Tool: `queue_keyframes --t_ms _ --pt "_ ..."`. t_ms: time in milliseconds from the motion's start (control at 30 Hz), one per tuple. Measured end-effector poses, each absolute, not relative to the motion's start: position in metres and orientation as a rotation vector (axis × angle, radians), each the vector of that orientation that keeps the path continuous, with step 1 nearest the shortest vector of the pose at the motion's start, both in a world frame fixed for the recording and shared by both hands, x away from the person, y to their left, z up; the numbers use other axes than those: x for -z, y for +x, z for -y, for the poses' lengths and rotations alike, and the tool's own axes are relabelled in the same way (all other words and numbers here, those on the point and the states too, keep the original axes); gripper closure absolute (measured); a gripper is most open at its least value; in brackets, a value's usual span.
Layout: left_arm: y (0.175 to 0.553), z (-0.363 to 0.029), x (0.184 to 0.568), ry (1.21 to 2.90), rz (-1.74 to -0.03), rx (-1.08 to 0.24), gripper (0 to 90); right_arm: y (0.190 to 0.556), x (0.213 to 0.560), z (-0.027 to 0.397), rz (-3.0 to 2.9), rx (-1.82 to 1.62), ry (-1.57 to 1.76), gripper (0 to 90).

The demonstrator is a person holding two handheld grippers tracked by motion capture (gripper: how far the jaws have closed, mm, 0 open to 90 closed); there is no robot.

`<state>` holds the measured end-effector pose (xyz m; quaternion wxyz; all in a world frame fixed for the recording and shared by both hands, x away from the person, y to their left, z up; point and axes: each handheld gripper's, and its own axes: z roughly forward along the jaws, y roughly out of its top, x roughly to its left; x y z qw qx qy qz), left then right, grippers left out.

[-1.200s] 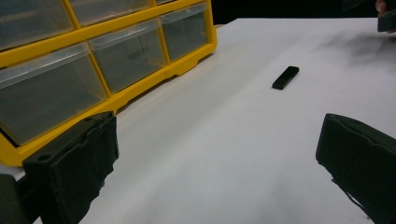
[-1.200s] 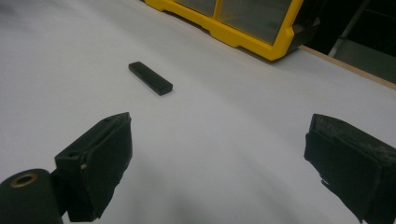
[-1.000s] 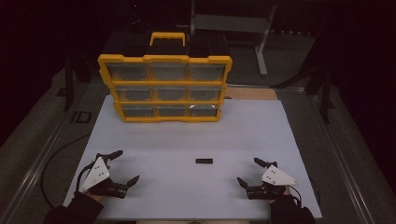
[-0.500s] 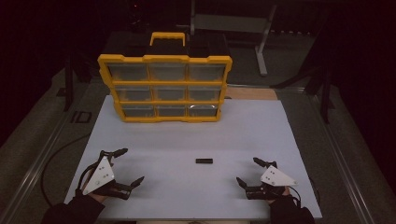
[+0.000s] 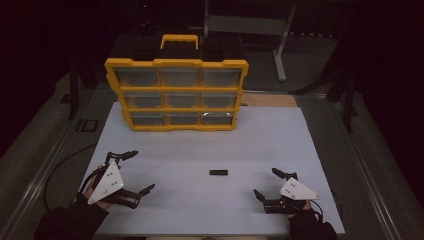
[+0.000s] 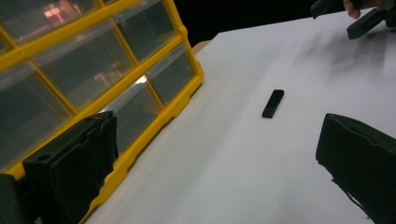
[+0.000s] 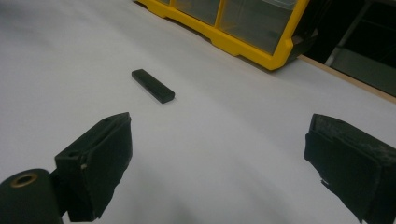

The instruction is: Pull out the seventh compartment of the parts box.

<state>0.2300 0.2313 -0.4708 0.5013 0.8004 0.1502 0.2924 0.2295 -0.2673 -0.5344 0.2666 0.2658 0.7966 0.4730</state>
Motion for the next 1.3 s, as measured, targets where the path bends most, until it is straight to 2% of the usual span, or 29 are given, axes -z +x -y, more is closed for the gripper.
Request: queue_keyframes --t_ms 600,1167,1300 --pt "0.261 -0.223 0.436 1.980 -0.243 -0.827 0.0 0.229 0.534 0.267 -2.142 -1.282 0.723 7.8" --pt "0.289 -0.214 0.440 2.039 -0.152 -0.890 0.0 0.228 0.533 0.266 -2.140 -1.277 0.715 7.8" --pt "0.298 -0.207 0.442 2.133 -0.191 -0.874 0.0 0.228 0.533 0.265 -2.139 -1.275 0.714 7.8"
